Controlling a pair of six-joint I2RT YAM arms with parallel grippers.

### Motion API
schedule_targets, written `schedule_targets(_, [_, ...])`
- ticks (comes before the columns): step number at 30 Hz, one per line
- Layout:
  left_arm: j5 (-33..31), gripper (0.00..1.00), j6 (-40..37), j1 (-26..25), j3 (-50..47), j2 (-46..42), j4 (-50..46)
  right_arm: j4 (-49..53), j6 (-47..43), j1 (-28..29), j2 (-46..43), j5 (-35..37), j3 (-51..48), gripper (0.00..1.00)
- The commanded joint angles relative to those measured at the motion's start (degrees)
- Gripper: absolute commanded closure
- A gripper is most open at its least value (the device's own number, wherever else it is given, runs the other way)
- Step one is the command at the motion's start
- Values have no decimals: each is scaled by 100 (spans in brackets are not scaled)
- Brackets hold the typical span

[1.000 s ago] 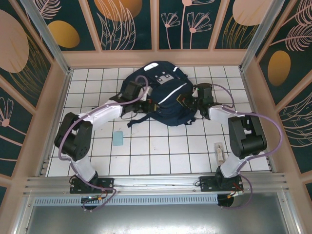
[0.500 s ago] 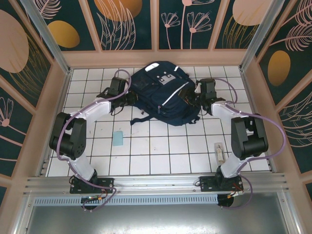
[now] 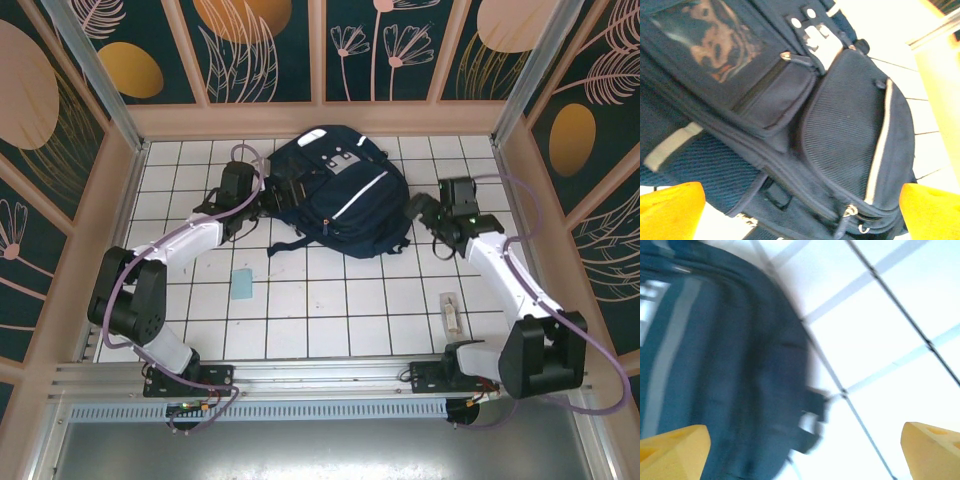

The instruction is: Pack books, pencil case, and school supplies into a backpack

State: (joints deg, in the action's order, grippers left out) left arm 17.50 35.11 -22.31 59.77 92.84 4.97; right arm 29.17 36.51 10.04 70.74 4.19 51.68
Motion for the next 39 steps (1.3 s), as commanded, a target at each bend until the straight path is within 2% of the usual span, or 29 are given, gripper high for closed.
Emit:
schedule_targets(1, [515, 1, 99, -54, -45, 42, 557, 1107, 488, -21, -245, 920, -543, 1])
schedule_targets(8, [823, 1, -31, -63, -145, 164, 579, 888, 1308, -286, -1103, 549, -1729, 1])
schedule_targets(10, [886, 1, -55, -64, -154, 178, 587, 923, 1438, -378, -1359, 629, -1992, 1])
schedule_targets(15, [958, 1, -66, -63, -158, 165, 566, 1309, 1652, -463, -1642, 832, -2136, 1])
schedule_targets(20, [1053, 1, -4, -63, -140, 178, 574, 1514, 1831, -324, -1406, 778, -2099, 1])
schedule_targets(25, [1095, 1, 65, -63, -185, 138, 646, 1538, 2180, 20, -1539, 345, -2390, 1])
schedule_targets(30, [1196, 1, 177, -66, -179, 156, 737, 962, 2987, 657, -1762, -253, -2658, 1])
schedule_targets(35, [1213, 1, 210, -63, -193, 105, 733, 146, 3367, 1475, -970, -295, -2132, 1])
schedule_targets(39, [1176, 1, 207, -62, -224, 47, 733, 69, 2952, 1856, -73, -107, -1280, 1])
